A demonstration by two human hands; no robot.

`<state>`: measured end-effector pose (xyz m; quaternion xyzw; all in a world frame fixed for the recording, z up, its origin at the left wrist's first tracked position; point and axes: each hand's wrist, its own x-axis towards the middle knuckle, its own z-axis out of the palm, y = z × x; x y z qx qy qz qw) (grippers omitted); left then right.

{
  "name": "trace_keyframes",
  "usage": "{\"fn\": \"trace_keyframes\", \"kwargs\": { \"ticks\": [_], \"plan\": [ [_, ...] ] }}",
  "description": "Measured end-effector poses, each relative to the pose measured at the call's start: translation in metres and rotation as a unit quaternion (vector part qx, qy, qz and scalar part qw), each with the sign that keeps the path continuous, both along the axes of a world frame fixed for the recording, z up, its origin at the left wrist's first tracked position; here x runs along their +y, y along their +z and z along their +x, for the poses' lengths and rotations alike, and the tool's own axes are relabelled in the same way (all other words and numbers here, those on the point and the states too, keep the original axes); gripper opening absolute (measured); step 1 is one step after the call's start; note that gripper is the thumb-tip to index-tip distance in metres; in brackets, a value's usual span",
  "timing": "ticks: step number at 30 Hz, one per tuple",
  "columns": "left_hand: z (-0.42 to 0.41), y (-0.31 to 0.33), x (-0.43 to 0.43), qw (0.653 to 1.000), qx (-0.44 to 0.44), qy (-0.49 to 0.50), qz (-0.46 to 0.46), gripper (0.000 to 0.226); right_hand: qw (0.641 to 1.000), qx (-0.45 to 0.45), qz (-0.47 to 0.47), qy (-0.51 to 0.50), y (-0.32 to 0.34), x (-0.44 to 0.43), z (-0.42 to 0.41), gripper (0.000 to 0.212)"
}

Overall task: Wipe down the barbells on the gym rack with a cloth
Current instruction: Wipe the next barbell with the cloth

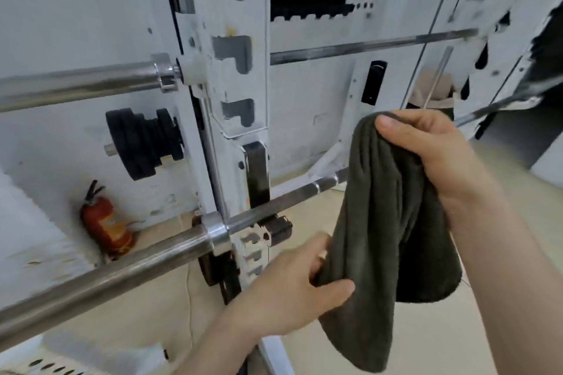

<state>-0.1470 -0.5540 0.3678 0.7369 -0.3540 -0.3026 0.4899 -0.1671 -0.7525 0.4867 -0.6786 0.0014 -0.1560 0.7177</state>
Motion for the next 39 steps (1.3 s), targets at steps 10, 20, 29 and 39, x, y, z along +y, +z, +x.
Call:
{"fn": "trace_keyframes", "kwargs": {
  "ticks": [10, 20, 29, 39],
  "plan": [
    [-0.013, -0.017, -0.105, 0.921, -0.022, 0.371, -0.114, 0.018, 0.916, -0.062, -0.368, -0.147, -0.017, -0.051, 0.142, 0.040],
    [0.013, -0.043, -0.085, 0.767, -0.367, 0.456, 0.262, 0.058, 0.759, 0.137, -0.564, 0.295, -0.118, -0.049, 0.171, 0.039],
    [0.099, -0.061, -0.118, 0.720, -0.499, 0.283, 0.390, 0.080, 0.918, 0.037, -0.389, 0.074, -0.153, -0.056, 0.205, 0.015],
    [0.138, -0.062, -0.134, 0.706, -0.443, 0.227, 0.504, 0.047, 0.616, 0.231, -0.681, 0.322, -0.128, -0.159, 0.211, 0.039]
  ]
}}
